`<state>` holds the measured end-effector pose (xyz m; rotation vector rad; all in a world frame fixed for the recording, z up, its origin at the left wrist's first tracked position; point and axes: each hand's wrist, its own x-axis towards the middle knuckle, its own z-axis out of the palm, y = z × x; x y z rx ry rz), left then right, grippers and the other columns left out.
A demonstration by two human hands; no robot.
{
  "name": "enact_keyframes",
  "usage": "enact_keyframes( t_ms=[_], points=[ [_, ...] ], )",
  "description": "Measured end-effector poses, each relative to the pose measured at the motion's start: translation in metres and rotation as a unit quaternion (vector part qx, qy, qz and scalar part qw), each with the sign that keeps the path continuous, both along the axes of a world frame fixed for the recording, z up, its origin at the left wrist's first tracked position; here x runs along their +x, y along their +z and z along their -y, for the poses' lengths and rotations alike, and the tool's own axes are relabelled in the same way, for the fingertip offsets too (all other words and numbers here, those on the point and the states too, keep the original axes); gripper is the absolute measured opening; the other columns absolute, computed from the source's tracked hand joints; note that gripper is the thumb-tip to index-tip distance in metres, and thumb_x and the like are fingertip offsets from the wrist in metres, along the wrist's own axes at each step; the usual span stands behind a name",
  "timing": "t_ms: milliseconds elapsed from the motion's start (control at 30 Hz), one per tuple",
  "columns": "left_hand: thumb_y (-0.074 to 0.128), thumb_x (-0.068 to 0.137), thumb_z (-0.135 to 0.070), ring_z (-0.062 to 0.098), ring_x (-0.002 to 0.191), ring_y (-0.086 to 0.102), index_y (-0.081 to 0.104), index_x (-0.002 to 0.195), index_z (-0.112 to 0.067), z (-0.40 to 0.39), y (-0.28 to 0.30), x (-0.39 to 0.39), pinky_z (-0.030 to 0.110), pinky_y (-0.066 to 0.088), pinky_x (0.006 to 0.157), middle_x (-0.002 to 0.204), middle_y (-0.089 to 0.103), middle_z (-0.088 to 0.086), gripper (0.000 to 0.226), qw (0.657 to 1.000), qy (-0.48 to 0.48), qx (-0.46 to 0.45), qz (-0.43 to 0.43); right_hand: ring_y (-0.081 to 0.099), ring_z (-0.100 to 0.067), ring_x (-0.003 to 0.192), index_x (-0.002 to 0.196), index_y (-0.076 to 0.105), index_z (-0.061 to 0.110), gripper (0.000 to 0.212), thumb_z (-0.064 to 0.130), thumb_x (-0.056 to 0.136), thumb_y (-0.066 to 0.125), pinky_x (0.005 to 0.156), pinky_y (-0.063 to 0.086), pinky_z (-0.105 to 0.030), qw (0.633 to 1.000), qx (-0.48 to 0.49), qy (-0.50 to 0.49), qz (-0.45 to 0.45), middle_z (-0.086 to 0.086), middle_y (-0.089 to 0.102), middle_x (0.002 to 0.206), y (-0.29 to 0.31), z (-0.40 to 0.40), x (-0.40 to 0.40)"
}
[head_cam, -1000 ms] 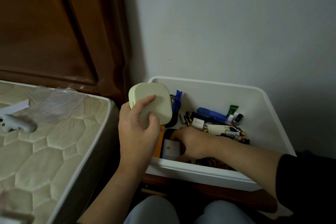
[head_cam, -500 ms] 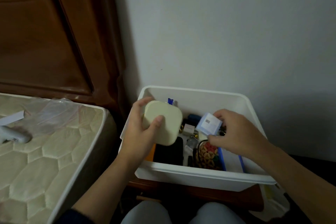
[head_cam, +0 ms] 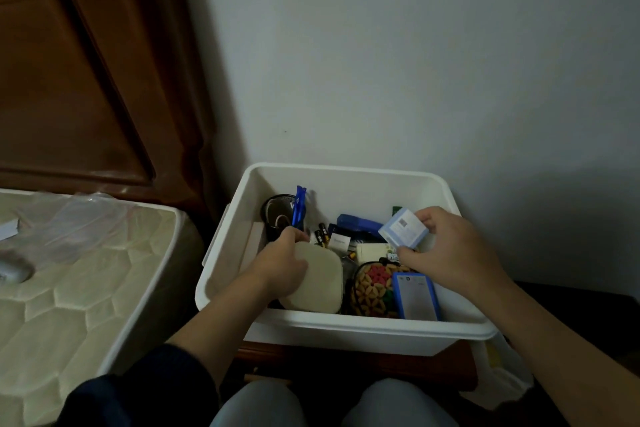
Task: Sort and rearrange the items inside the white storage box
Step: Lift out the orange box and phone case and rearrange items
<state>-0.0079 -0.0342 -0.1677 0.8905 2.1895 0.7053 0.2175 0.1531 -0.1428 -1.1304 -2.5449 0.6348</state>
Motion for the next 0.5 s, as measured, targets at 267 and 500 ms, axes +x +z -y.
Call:
enact_keyframes(
  t_ms=[267, 500],
  points=[
    [0.057, 0.099, -0.007, 0.030, 0.124, 0.056, 0.039, 0.146, -0.018, -0.011, 0.001, 0.015, 0.039, 0.053, 0.103, 0.143, 0.048, 0.016, 0.051, 0.976, -0.095, -0.168, -0.097, 0.061, -0.010, 0.101, 0.112, 0.058, 0.039, 0.051, 0.055, 0.068, 0.079, 0.074, 0.061, -0.040, 1.000, 0.009, 0.002, 0.018, 0.016, 0.065, 0.107, 0.001, 0.002, 0.000],
    [0.064, 0.094, -0.022, 0.030, 0.131, 0.044, 0.044, 0.146, -0.015, -0.009, 0.011, 0.026, 0.040, 0.048, 0.107, 0.145, 0.039, 0.015, 0.056, 0.879, -0.216, -0.226, -0.360, 0.061, -0.010, 0.096, 0.110, 0.057, 0.040, 0.049, 0.058, 0.069, 0.077, 0.070, 0.060, -0.038, 0.999, 0.027, 0.002, 0.037, 0.015, 0.065, 0.104, 0.001, 0.001, -0.002]
  ],
)
